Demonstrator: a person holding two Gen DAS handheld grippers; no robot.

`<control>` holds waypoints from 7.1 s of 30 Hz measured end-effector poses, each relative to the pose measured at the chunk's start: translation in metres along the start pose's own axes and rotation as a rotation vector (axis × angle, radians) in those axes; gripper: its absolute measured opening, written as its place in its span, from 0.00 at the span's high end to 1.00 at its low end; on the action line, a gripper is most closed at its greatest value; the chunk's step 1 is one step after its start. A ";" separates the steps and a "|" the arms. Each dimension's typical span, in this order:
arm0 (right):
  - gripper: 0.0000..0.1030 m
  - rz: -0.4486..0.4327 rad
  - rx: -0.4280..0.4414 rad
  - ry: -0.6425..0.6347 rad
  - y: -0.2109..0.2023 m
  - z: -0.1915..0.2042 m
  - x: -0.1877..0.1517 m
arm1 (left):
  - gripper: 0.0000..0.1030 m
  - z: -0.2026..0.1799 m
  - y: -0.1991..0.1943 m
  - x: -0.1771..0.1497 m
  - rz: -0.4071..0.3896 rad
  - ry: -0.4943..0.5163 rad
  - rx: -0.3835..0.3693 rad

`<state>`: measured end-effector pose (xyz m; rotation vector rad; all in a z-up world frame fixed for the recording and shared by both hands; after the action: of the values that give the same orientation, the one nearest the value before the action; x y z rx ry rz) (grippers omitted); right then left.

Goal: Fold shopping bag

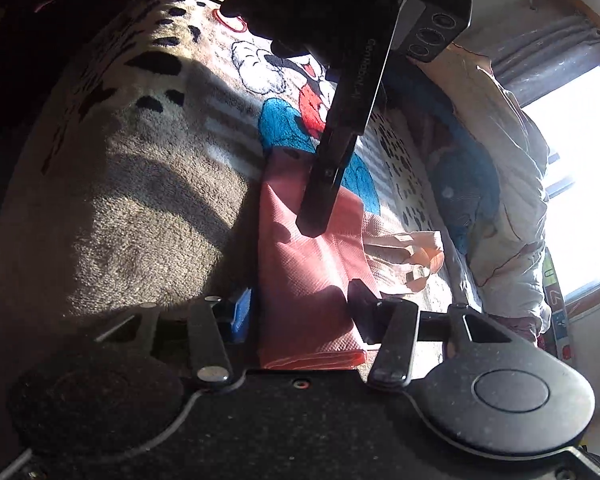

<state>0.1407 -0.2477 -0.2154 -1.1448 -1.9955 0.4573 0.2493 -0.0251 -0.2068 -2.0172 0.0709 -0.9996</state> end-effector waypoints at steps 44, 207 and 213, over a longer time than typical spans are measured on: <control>0.57 -0.191 0.717 1.812 0.047 -0.066 -0.106 | 0.42 0.009 -0.016 -0.026 -0.156 -0.011 -0.046; 0.58 -0.162 0.251 1.201 0.067 -0.110 -0.053 | 0.42 0.031 -0.017 0.044 0.084 0.312 0.038; 0.58 -0.160 0.248 1.216 0.071 -0.108 -0.055 | 0.42 -0.023 -0.028 0.006 -0.054 0.684 0.216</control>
<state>0.2799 -0.2634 -0.2164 -0.7717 -0.9093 -0.1026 0.2291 -0.0252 -0.1754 -1.4182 0.2619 -1.6185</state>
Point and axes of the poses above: each gripper's, at about its wrist camera, not at the fingertips, and y roughly the way its jaws point, z to its left, x to its top, the point moved 2 cm from there along y, roughly the way its jaws point, and after that the axes turned 2 degrees about x, right-handed, at the moved point
